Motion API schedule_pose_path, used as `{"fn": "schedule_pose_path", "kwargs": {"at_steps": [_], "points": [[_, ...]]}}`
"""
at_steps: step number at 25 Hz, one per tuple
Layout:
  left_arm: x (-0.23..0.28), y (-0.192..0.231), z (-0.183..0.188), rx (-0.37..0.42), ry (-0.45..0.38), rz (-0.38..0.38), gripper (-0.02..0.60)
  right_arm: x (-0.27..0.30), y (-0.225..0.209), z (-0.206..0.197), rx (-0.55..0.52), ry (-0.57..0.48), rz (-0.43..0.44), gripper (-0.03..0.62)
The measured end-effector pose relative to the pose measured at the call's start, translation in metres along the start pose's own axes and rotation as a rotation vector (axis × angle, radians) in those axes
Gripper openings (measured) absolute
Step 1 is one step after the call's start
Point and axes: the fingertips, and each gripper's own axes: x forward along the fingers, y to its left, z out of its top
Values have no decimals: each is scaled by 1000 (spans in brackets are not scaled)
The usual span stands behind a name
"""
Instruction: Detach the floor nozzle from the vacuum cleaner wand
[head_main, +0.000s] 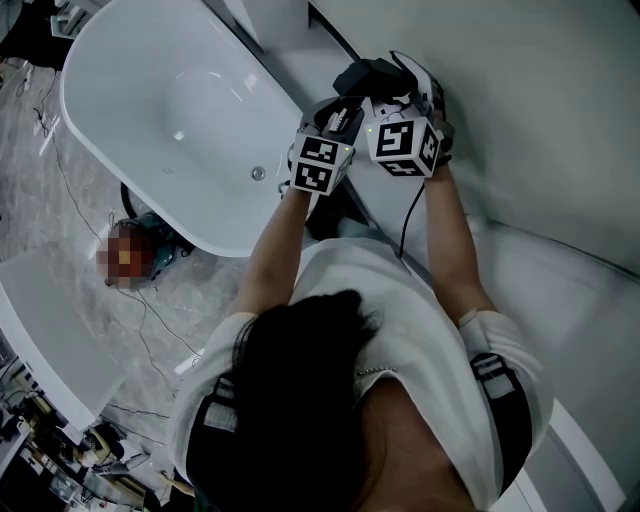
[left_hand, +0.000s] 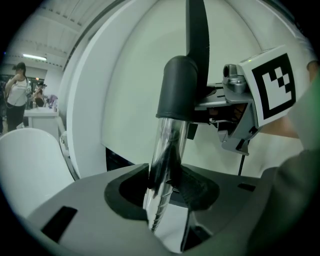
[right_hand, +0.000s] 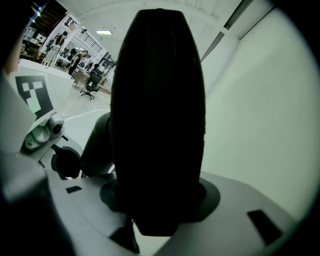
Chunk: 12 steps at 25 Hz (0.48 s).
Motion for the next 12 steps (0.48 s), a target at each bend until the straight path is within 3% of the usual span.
{"fn": "schedule_pose_path", "kwargs": {"at_steps": [12], "points": [[-2,1,4,29,-7,-12,161,-5,-3,-2,62,52,-19,210]]}}
